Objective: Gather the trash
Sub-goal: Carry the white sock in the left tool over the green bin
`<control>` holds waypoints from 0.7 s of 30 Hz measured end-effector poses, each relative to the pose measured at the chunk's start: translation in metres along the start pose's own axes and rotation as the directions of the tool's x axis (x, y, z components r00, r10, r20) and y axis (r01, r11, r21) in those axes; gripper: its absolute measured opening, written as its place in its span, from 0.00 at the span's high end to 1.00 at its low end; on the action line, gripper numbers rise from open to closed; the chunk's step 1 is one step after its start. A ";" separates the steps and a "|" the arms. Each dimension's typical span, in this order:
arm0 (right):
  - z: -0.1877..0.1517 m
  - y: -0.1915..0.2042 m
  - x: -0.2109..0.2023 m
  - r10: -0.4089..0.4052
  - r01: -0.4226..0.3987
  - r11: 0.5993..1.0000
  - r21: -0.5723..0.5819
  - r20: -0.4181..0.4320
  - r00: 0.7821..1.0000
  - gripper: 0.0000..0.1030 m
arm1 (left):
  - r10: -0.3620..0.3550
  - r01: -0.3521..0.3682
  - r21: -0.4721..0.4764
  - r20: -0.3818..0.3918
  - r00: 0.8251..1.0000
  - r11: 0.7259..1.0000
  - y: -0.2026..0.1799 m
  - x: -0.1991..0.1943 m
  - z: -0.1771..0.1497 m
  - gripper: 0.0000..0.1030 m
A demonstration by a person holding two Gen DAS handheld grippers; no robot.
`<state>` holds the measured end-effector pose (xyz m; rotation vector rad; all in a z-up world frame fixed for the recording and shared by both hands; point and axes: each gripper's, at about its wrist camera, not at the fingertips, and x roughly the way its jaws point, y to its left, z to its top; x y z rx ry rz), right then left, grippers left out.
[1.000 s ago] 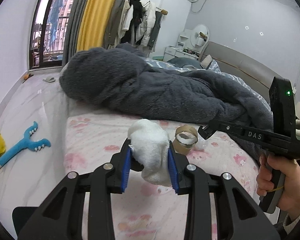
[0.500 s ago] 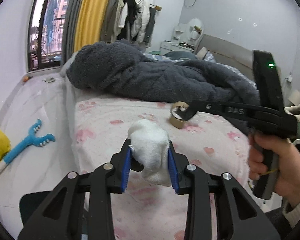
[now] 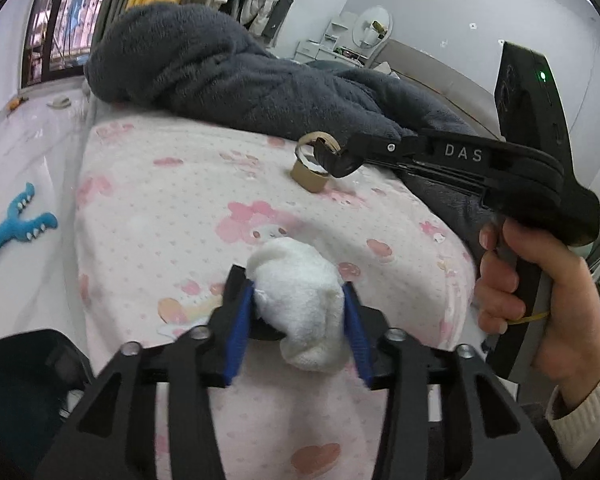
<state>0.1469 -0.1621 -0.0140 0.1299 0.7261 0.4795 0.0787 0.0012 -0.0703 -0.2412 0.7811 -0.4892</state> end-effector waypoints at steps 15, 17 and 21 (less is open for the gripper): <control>0.003 0.000 -0.006 0.007 -0.007 1.000 0.011 0.013 1.000 0.93 | 0.067 -0.071 0.066 0.060 0.996 0.995 -0.013 -0.015 -0.003 0.38; 0.004 0.001 -0.005 0.006 -0.007 1.000 0.011 0.014 1.000 0.93 | 0.068 -0.072 0.080 0.047 0.997 0.994 -0.015 -0.014 -0.004 0.50; 0.005 0.007 -0.002 0.008 -0.009 1.000 0.005 0.011 1.000 0.93 | 0.080 -0.084 0.098 0.039 0.996 0.992 -0.015 -0.014 -0.006 0.67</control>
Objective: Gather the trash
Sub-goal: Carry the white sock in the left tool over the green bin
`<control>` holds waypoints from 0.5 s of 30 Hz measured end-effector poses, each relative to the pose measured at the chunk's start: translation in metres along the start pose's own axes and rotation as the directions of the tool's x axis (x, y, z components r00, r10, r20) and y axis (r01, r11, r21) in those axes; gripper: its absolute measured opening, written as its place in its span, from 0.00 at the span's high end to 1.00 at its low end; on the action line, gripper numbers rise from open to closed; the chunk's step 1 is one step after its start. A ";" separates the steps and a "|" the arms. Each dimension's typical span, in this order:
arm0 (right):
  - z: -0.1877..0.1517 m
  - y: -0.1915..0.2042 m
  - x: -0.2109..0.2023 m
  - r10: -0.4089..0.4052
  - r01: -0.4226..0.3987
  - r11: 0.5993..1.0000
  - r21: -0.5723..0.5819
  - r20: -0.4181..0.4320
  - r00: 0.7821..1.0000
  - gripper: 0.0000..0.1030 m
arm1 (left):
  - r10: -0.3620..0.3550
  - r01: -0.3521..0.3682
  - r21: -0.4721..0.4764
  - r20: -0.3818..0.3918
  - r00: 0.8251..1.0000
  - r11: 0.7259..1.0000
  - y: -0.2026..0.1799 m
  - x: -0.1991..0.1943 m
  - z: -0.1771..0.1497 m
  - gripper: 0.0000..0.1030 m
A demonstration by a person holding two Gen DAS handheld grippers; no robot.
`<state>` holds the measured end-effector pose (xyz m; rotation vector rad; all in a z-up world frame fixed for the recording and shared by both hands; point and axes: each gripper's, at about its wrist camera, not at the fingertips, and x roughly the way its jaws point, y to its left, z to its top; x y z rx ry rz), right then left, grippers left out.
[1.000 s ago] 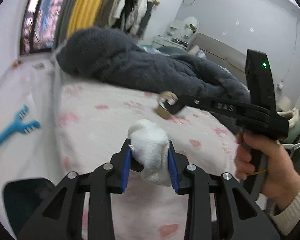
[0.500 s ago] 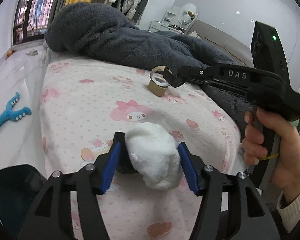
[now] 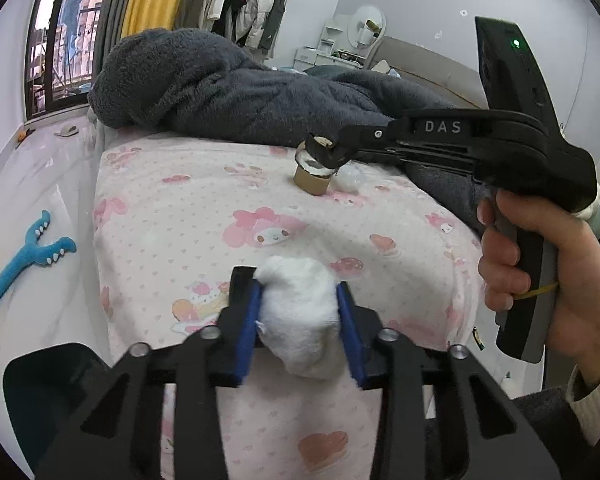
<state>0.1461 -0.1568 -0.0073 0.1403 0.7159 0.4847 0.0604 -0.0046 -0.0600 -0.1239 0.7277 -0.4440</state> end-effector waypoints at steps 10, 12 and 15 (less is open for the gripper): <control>0.004 0.021 0.010 0.005 -0.005 1.000 -0.023 0.001 1.000 0.93 | -0.055 0.056 -0.015 0.073 0.996 0.998 0.011 -0.031 0.008 0.70; 0.005 0.027 0.013 0.007 -0.007 1.000 -0.028 0.002 1.000 0.93 | -0.057 0.060 -0.030 0.094 0.994 0.998 0.018 -0.040 0.010 0.70; 0.006 0.037 0.019 0.016 -0.016 0.999 -0.041 -0.004 1.000 0.93 | -0.037 0.042 -0.043 0.124 0.992 0.998 0.029 -0.053 0.013 0.70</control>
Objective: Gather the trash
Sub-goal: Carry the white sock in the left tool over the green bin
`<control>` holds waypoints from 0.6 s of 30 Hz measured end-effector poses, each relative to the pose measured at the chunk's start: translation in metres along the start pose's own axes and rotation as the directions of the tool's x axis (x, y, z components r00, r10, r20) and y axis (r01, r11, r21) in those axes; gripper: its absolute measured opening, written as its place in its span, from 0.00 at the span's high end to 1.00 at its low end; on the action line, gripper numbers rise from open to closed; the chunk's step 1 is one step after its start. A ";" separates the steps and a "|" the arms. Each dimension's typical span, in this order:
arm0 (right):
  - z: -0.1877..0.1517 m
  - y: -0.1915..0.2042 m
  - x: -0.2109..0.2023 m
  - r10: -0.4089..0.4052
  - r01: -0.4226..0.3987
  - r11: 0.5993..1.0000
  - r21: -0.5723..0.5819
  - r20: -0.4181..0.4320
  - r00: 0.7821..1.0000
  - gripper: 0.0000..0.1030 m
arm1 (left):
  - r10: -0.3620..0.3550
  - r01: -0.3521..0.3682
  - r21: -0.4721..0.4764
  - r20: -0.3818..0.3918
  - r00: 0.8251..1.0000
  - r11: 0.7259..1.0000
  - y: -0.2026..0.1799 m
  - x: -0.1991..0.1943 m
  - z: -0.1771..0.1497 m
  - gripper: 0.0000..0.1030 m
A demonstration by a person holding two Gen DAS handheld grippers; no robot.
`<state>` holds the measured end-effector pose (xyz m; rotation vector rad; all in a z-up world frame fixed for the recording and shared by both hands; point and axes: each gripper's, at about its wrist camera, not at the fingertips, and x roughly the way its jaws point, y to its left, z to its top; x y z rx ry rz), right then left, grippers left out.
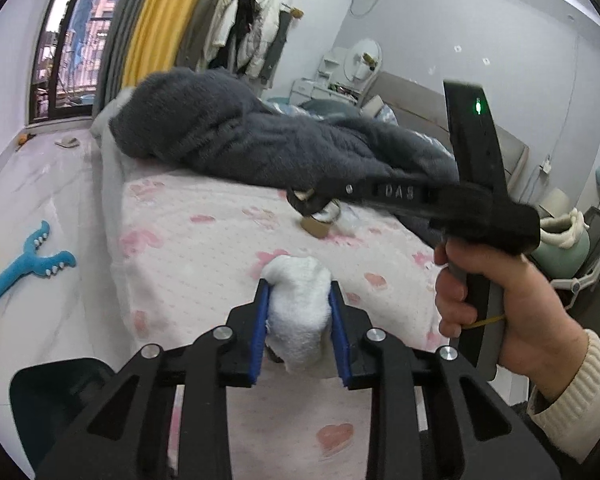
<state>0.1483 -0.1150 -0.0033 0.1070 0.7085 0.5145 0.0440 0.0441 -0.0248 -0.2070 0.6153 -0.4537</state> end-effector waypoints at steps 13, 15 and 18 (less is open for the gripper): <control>0.003 0.069 0.028 0.067 -0.069 0.994 -0.084 -0.029 0.997 0.93 | 0.222 -0.222 -0.070 -0.016 0.975 0.973 0.070 -0.034 -0.006 0.70; 0.002 0.079 0.032 0.078 -0.081 0.992 -0.096 -0.036 0.996 0.93 | 0.260 -0.263 -0.072 -0.051 0.964 0.962 0.082 -0.034 -0.012 0.70; 0.000 0.098 0.041 0.096 -0.101 0.988 -0.120 -0.051 0.994 0.93 | 0.300 -0.307 -0.080 -0.092 0.950 0.948 0.099 -0.036 -0.022 0.70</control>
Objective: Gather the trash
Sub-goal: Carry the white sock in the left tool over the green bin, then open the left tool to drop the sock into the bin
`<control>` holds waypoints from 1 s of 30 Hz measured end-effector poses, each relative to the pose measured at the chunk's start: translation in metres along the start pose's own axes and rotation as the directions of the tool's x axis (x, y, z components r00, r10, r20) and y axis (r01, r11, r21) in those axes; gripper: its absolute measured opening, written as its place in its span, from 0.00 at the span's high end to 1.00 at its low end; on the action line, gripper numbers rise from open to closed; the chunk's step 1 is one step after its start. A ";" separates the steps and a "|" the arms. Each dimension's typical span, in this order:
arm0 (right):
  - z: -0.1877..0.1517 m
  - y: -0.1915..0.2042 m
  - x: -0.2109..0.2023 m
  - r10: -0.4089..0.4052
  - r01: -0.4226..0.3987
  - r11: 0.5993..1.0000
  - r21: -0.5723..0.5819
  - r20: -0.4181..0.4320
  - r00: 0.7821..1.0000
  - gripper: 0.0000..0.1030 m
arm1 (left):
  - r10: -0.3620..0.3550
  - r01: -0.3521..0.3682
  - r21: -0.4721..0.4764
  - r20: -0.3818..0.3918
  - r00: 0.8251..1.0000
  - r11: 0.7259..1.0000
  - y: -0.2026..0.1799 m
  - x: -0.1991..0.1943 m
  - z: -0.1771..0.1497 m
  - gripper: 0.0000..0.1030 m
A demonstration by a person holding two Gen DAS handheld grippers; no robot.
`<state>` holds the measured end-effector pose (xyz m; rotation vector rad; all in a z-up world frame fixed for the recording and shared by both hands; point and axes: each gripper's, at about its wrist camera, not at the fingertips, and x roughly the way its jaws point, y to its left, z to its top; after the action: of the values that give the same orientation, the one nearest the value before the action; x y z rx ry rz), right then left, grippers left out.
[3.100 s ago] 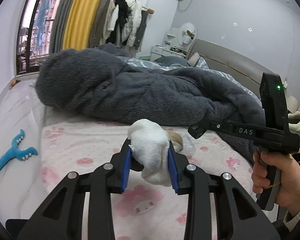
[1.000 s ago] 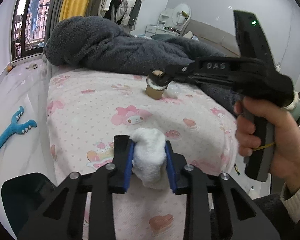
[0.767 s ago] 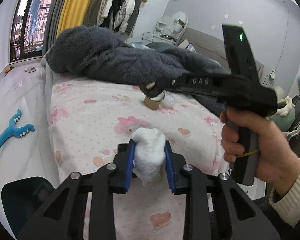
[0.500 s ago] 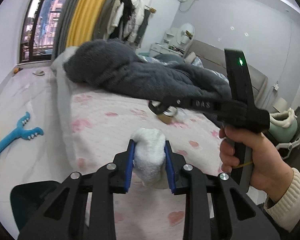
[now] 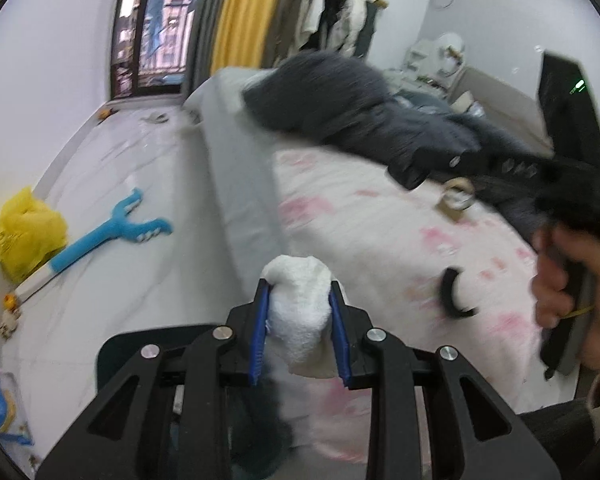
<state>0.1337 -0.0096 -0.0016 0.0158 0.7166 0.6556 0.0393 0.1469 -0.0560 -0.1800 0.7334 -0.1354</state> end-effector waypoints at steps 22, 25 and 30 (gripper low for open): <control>-0.034 0.126 0.082 0.117 -0.143 0.980 -0.140 -0.179 0.977 0.93 | 0.139 -0.175 -0.084 -0.320 0.937 0.981 0.111 0.026 -0.064 0.70; -0.041 0.136 0.094 0.117 -0.150 0.977 -0.151 -0.207 0.971 0.93 | 0.138 -0.181 -0.088 -0.358 0.924 0.979 0.118 0.028 -0.072 0.70; -0.051 0.149 0.108 0.119 -0.161 0.974 -0.158 -0.247 0.962 0.93 | 0.134 -0.193 -0.102 -0.423 0.896 0.976 0.132 0.033 -0.086 0.70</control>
<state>0.0816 0.1601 -0.0718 -0.1788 0.8895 0.8654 0.0130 0.2596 -0.1681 -0.2268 1.1817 0.0439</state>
